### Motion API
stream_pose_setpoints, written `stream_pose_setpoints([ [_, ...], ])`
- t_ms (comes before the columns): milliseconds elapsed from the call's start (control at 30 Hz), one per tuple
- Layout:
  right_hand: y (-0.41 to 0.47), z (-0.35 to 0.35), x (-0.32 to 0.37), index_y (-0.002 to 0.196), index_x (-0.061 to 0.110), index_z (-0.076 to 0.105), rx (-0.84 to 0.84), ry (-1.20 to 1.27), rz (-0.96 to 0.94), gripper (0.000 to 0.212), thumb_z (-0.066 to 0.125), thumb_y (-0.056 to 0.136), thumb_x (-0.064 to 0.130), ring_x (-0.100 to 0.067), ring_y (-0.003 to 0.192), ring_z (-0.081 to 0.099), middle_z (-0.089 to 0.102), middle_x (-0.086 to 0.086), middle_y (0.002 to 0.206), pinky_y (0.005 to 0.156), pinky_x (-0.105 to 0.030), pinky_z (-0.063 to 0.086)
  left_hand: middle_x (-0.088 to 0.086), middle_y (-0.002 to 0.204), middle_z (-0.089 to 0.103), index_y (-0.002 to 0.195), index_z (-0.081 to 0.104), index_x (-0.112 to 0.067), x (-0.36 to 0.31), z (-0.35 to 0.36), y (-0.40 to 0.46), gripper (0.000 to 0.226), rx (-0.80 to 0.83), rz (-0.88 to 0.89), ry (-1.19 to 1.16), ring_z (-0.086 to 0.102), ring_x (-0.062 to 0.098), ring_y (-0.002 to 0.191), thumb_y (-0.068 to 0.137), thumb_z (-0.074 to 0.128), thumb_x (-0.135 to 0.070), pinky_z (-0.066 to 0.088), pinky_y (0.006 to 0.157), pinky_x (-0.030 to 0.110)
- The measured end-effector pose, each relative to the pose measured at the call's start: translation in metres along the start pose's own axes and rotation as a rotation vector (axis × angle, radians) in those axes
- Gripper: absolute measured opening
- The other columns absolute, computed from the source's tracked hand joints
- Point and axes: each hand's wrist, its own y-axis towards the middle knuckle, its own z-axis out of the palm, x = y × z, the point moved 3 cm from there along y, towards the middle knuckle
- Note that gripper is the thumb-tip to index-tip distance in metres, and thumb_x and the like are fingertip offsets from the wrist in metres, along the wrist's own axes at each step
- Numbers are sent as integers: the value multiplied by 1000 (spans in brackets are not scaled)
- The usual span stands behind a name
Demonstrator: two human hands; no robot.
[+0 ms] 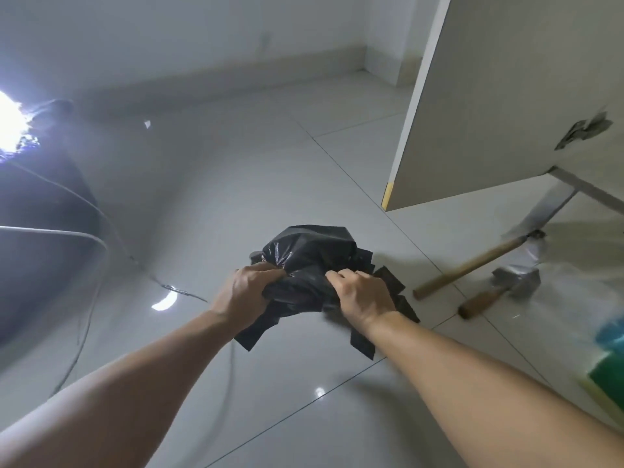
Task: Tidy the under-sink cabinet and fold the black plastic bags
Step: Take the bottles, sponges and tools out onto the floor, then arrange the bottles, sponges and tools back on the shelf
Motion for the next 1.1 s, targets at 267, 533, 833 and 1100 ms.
stream_pose_setpoints([
  [267, -17, 51, -26, 150, 23, 19, 443, -5, 201, 82, 57, 84, -6, -37, 148, 6, 0, -10, 161, 111, -51, 35, 6, 126, 63, 123, 64, -18, 22, 81, -14, 56, 144, -10, 121, 64, 33, 102, 69, 64, -4, 58, 74, 41],
  [533, -28, 70, -42, 153, 33, 9, 544, 94, 249, 92, 64, 82, 9, -33, 145, 17, -2, -6, 162, 112, -48, 35, 0, 158, 23, 151, 25, -28, 25, 110, -26, 87, 464, -89, 336, 28, 27, 141, 73, 64, -24, 34, 108, 45],
  [833, -34, 47, -47, 152, 42, 0, 562, 108, 201, 111, 79, 75, 32, -35, 150, 0, -10, 5, 163, 113, -56, 30, 3, 162, 2, 152, 1, -37, 0, 75, -16, 125, 599, -131, 497, 6, 32, 147, 55, 71, -72, 11, 111, 66],
  [1100, -46, -22, -74, 155, 30, 15, 570, 121, 177, 121, 90, 62, 42, -29, 145, 27, 14, 0, 162, 112, -48, 35, -4, 160, 19, 153, 15, -36, -50, 26, 10, 111, 582, -134, 409, 17, 23, 148, 63, 60, -82, 3, 116, 58],
])
